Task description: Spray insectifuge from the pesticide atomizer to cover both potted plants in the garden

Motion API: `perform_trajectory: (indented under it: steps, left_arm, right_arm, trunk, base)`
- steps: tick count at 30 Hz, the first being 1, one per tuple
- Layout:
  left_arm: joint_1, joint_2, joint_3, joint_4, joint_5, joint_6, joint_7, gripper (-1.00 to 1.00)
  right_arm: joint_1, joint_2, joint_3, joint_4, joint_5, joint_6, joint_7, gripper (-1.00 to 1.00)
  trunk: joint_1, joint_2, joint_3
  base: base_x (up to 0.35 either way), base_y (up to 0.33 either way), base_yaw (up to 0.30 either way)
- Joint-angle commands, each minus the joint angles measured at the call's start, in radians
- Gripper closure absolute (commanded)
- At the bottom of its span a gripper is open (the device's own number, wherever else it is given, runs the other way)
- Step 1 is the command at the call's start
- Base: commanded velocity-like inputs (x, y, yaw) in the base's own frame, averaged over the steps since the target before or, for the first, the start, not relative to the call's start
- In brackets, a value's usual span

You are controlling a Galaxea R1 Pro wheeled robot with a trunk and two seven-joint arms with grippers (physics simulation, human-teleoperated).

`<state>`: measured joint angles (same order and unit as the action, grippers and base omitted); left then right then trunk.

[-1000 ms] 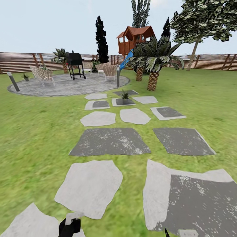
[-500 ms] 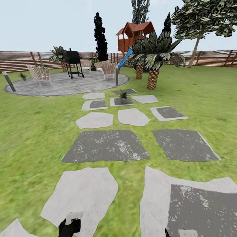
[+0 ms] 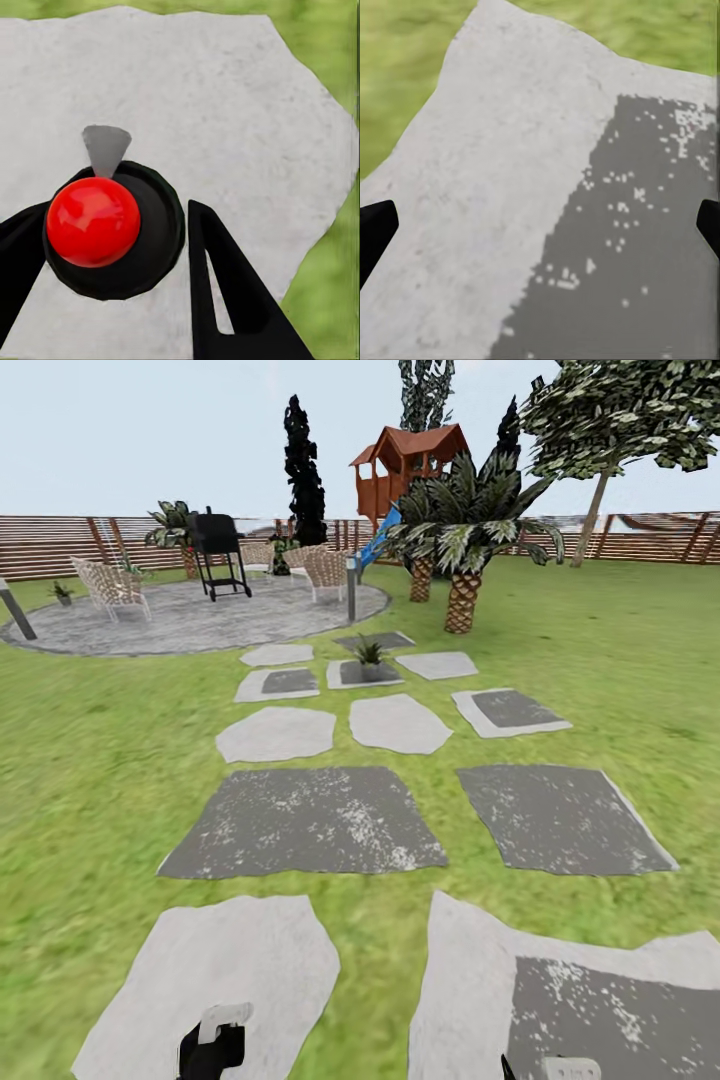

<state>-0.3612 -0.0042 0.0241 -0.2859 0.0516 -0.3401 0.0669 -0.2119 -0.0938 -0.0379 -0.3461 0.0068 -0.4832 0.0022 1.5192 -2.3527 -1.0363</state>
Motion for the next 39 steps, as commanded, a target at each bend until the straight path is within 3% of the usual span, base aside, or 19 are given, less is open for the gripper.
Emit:
perform_trajectory:
  steps: [1, 39]
  left_arm:
    - [-0.001, 0.000, 0.002, 0.001, 0.005, -0.003, -0.001, 1.00]
    - [-0.001, 0.000, 0.002, 0.001, 0.005, -0.004, -0.001, 1.00]
  right_arm:
    - [-0.001, 0.000, -0.002, 0.001, 0.001, -0.003, 0.000, -1.00]
    - [0.000, 0.000, -0.002, 0.002, 0.000, -0.002, -0.001, -1.00]
  trunk:
    - [0.000, 0.000, -0.001]
    - [0.000, 0.000, -0.001]
  base:
    - [0.282, -0.163, 0.000]
    - [0.282, -0.164, 0.000]
